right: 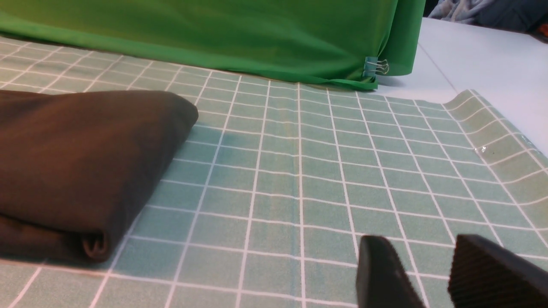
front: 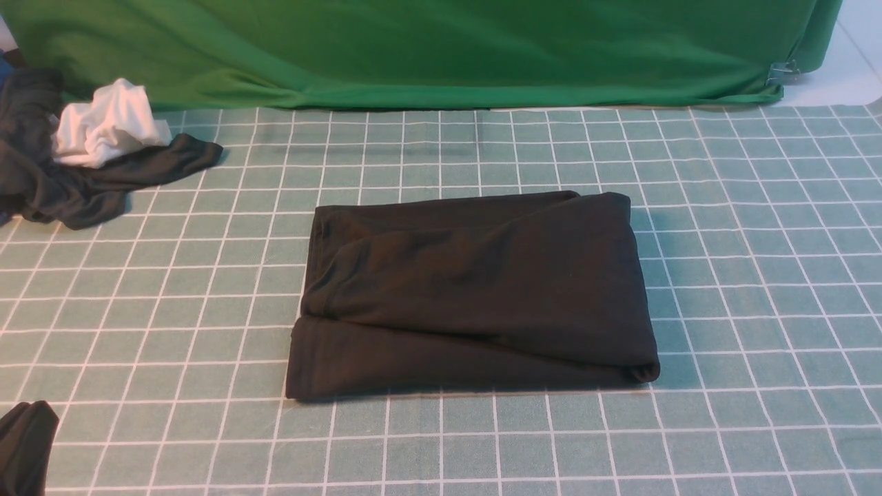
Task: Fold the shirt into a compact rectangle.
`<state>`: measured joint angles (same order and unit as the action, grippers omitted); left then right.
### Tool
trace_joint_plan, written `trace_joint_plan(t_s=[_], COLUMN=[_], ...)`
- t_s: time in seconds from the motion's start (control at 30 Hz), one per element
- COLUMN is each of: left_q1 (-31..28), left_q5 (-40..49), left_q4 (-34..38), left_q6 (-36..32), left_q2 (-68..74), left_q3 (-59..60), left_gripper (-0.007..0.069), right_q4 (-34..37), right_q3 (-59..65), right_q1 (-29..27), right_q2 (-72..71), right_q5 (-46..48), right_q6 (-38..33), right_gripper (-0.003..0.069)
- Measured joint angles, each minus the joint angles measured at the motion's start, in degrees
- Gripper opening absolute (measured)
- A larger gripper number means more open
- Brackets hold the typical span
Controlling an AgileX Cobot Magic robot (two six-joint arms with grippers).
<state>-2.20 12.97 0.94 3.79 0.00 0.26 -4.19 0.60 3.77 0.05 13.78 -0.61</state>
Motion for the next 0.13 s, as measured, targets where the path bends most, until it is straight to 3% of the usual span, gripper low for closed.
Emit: trace_joint_plan(t_s=[0.13], left_q1=[0.00], left_q5=[0.00], left_q4=[-0.05], left_q6=[-0.89], left_q2=[0.00], left_q3=[0.00], left_gripper=[0.0013], right_q4=[0.00], right_q3=[0.00], right_q1=[0.00], right_q2=[0.00], right_q5=[-0.05], right_q6=[0.00], right_gripper=[0.0239])
